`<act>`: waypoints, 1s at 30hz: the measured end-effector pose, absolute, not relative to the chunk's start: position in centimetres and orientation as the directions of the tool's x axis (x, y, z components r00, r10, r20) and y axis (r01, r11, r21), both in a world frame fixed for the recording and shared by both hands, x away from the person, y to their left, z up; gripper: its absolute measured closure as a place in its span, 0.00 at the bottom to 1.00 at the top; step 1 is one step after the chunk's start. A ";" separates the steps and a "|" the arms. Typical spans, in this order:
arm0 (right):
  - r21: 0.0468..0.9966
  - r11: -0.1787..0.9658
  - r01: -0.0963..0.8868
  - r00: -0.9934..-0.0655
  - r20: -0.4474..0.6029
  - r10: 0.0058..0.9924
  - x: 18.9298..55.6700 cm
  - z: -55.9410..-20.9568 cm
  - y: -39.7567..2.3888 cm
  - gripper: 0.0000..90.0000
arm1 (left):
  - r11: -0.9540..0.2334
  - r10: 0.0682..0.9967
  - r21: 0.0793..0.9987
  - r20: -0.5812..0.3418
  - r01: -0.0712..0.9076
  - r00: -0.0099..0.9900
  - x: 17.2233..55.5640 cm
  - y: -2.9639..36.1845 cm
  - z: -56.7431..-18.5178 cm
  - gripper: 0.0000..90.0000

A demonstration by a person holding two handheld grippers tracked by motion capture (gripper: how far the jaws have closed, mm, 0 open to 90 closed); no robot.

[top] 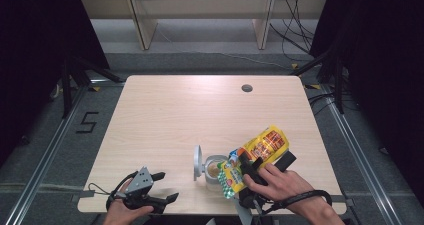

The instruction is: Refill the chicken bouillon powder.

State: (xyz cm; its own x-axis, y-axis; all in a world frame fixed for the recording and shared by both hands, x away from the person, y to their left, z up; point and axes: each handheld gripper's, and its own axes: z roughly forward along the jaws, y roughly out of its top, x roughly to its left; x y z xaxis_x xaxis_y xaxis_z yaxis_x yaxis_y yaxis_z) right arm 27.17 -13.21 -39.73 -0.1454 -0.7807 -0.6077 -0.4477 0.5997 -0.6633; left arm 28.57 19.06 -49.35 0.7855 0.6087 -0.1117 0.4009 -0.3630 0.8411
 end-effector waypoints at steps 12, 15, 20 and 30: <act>-0.658 0.605 -0.449 -0.151 -0.611 -0.777 27.2 -39.7 -13.3 0.78 | -0.364 0.616 0.841 -0.106 0.402 0.780 28.5 19.1 -49.3 0.19; -0.661 0.601 -0.450 -0.147 -0.609 -0.780 27.2 -39.7 -13.2 0.78 | -0.369 0.611 0.842 -0.100 0.395 0.785 28.6 19.1 -49.3 0.19; -0.658 0.602 -0.452 -0.152 -0.608 -0.779 27.3 -39.7 -13.2 0.78 | -0.373 0.609 0.839 -0.102 0.397 0.787 28.5 19.1 -49.3 0.19; -0.661 0.593 -0.459 -0.145 -0.603 -0.785 27.6 -39.8 -13.0 0.78 | -0.345 0.608 0.846 -0.128 0.406 0.784 28.5 18.8 -49.4 0.19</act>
State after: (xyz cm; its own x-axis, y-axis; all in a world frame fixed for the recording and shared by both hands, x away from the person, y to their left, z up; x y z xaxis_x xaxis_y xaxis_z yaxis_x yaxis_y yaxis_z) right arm 27.55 -12.99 -39.83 -0.1451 -0.7846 -0.6027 -0.4594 0.5930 -0.6613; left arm 28.47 18.83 -49.42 0.7837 0.6079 -0.1278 0.4059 -0.3454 0.8461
